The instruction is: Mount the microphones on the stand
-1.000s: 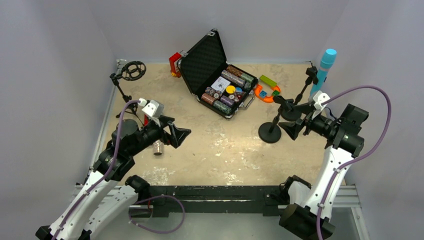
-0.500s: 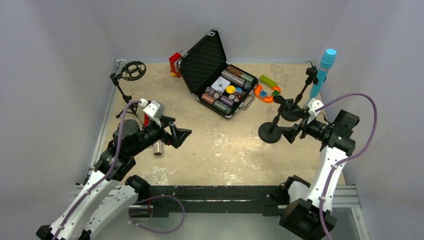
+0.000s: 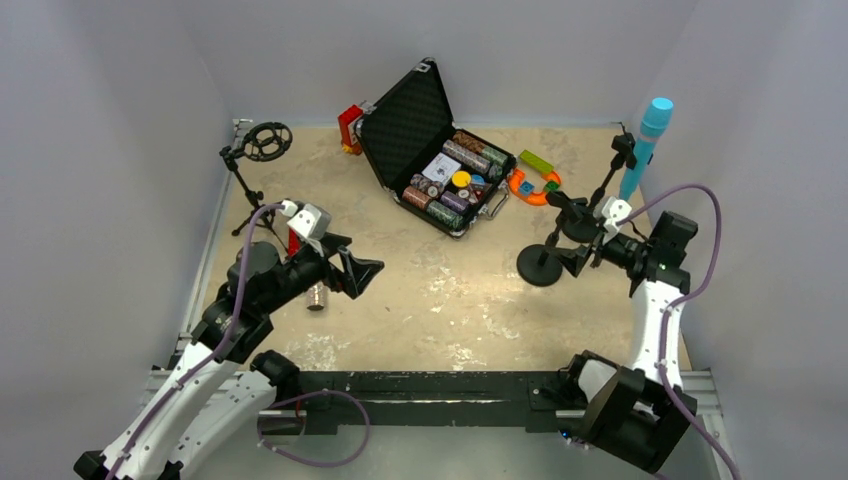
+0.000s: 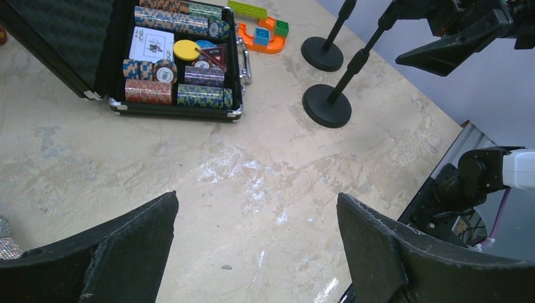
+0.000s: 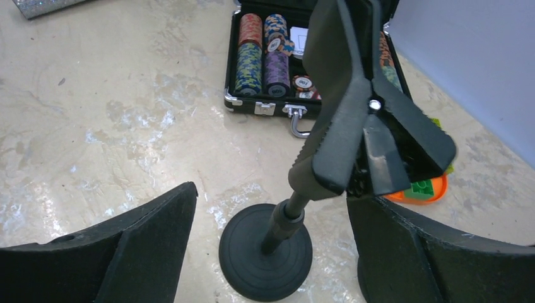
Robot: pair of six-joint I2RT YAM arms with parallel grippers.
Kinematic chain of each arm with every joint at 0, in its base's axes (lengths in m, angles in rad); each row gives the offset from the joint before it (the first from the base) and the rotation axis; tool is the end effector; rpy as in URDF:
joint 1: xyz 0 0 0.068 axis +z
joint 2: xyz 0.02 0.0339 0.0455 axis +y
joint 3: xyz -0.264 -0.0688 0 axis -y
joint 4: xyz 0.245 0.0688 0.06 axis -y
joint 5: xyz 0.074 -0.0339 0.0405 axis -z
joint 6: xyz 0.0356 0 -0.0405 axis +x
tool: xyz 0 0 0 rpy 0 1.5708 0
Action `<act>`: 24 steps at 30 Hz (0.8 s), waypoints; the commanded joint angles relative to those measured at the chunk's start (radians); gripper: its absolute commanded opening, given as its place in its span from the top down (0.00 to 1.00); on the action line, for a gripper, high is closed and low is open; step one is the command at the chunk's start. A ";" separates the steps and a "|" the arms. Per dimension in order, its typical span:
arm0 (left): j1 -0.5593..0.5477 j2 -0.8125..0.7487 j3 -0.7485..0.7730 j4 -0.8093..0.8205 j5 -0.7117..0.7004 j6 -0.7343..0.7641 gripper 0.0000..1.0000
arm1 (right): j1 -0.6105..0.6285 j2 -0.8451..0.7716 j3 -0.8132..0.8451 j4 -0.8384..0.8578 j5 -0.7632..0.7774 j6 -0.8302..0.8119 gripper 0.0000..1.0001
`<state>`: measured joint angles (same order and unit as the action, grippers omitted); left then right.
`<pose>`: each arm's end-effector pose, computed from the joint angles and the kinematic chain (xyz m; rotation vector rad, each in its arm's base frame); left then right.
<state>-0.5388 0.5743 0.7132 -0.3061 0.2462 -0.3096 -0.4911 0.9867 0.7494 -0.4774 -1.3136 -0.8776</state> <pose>0.1155 -0.0791 0.3322 0.3923 1.7643 -0.8281 0.1832 -0.0590 0.2800 -0.8952 1.5227 0.5148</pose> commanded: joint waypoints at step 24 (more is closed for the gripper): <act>0.001 0.008 -0.003 0.069 0.015 0.018 0.01 | 0.081 0.188 -0.017 0.224 -0.178 -0.227 0.46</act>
<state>-0.5388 0.5777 0.7048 -0.2943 0.2474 -0.2935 -0.4187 1.1397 0.6384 -0.0879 -1.3968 -0.9260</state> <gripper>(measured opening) 0.993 0.602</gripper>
